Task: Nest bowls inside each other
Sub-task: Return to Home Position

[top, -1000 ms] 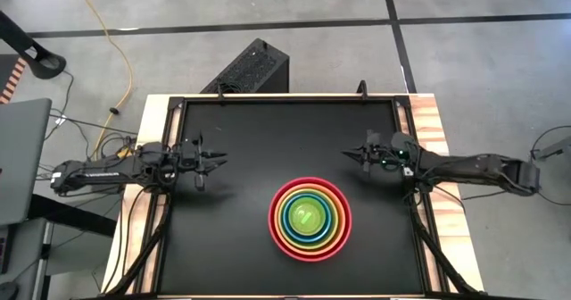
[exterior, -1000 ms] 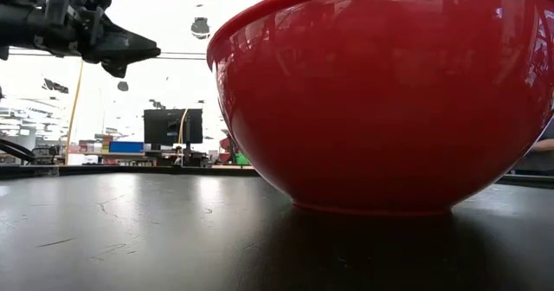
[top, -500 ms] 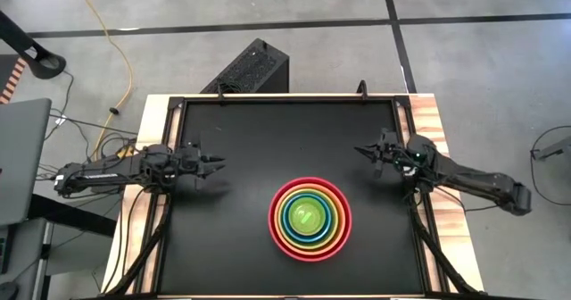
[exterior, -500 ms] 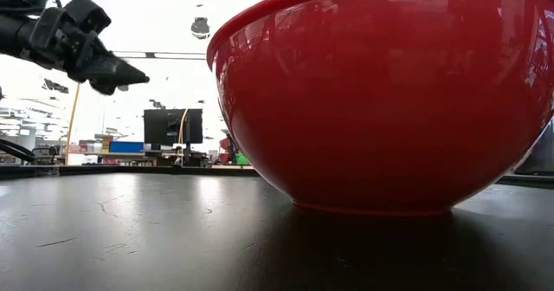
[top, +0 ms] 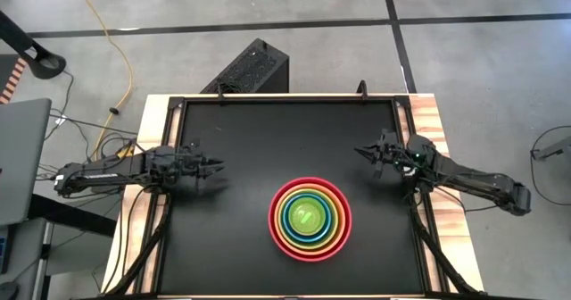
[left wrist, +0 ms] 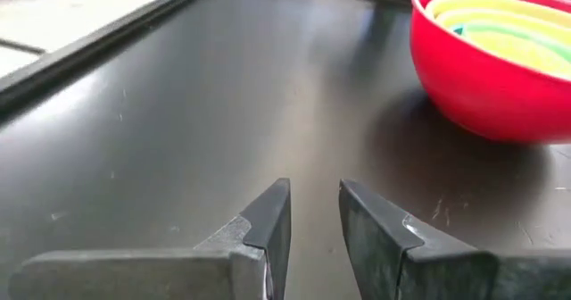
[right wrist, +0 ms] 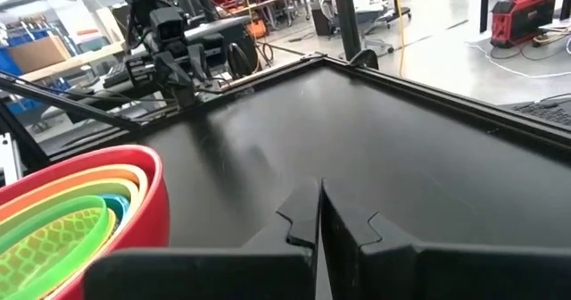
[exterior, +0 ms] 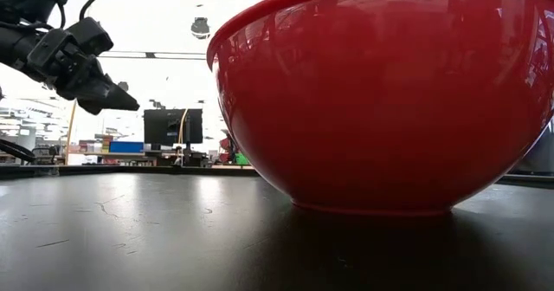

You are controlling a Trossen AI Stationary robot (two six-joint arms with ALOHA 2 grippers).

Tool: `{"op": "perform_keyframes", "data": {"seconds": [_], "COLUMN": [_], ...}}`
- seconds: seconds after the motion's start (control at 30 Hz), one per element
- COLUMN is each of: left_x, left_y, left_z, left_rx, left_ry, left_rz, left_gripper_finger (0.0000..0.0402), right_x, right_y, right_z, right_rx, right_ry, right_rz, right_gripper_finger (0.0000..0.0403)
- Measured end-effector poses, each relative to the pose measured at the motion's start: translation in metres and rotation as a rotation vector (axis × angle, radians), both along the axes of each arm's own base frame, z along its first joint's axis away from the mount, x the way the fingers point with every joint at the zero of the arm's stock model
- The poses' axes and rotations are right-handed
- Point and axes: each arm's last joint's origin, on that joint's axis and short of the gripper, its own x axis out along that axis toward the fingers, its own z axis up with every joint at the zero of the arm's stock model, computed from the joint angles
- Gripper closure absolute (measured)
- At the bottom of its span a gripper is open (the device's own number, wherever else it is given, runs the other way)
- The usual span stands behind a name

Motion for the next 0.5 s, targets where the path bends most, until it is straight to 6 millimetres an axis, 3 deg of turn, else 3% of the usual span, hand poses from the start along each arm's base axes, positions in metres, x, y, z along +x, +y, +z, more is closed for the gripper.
{"op": "perform_keyframes", "data": {"seconds": [0.5], "left_x": [-0.004], "left_y": [-0.001], "left_z": [-0.012], "left_rx": [-0.037], "left_ry": [0.126], "left_rz": [0.009], "left_gripper_finger": [0.0315], "right_x": [0.000], "right_y": [0.000], "right_z": [0.000], "right_rx": [-0.001], "right_ry": [-0.002], "right_rz": [0.002], "right_gripper_finger": [0.0371]}}
